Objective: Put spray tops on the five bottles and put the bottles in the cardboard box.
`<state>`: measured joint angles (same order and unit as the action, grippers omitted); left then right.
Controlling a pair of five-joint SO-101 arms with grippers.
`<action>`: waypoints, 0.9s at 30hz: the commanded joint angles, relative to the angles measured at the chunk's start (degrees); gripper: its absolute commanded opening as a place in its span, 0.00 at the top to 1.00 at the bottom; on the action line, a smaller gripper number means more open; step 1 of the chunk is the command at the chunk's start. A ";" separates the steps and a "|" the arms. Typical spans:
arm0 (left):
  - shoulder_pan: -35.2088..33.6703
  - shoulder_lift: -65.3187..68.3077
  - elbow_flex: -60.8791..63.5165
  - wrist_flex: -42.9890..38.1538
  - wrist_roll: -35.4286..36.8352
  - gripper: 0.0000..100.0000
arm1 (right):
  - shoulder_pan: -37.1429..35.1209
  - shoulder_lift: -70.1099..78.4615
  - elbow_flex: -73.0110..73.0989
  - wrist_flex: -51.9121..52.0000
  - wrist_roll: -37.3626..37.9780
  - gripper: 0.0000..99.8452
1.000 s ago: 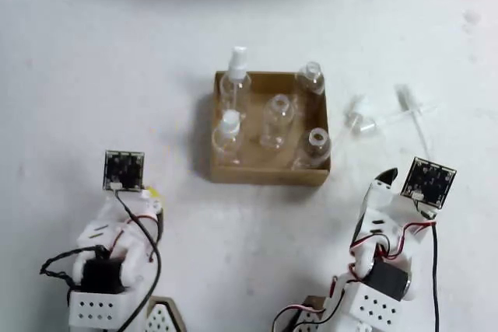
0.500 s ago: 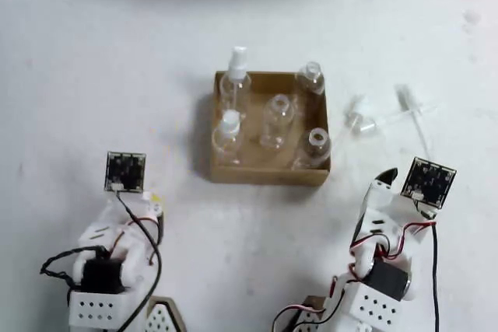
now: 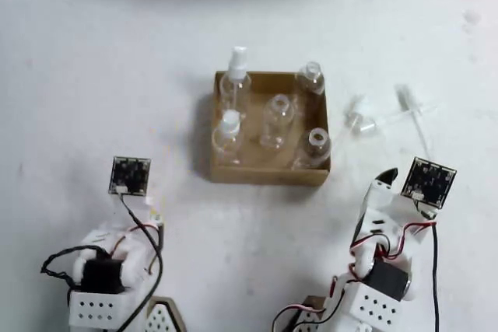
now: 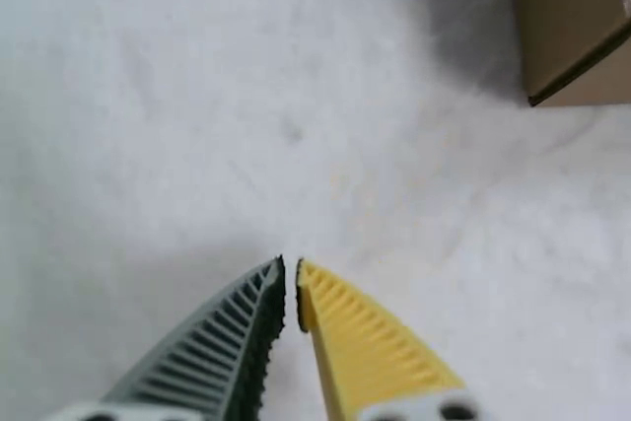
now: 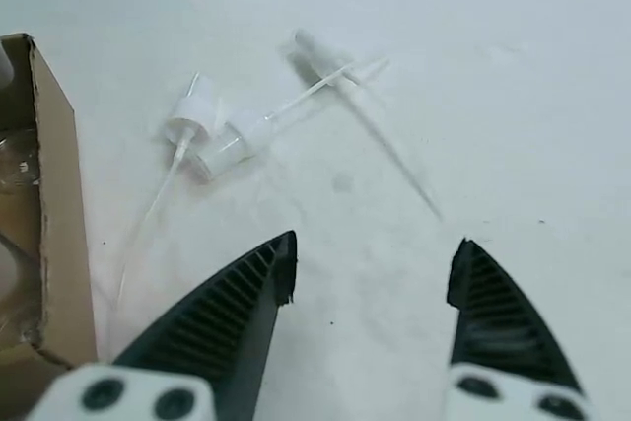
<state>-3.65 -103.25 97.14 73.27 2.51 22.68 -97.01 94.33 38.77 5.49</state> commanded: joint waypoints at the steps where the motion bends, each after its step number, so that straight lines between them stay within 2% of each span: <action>1: 0.66 -0.13 -0.79 0.18 -0.62 0.98 | 4.00 -0.31 -2.11 -0.57 -0.18 0.78; 7: 0.66 -0.04 -0.09 -0.18 -0.62 0.98 | 4.70 0.31 -7.56 2.59 0.26 0.82; 14: 0.66 -0.04 -0.09 -0.18 -0.62 0.98 | 4.53 0.48 -19.78 9.27 0.35 0.82; 16: 0.66 -0.04 -0.09 -0.18 -0.62 0.98 | 4.18 1.54 -22.42 10.07 2.46 0.82; 20: 0.66 -0.04 -0.09 -0.18 -0.62 0.98 | 1.10 10.51 -27.52 10.07 8.26 0.82; 27: 0.66 -0.04 -0.09 -0.18 -0.62 0.98 | 1.19 34.86 -43.43 9.89 8.62 0.82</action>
<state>-3.65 -103.25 97.14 73.27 2.51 24.44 -74.42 61.45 48.79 13.41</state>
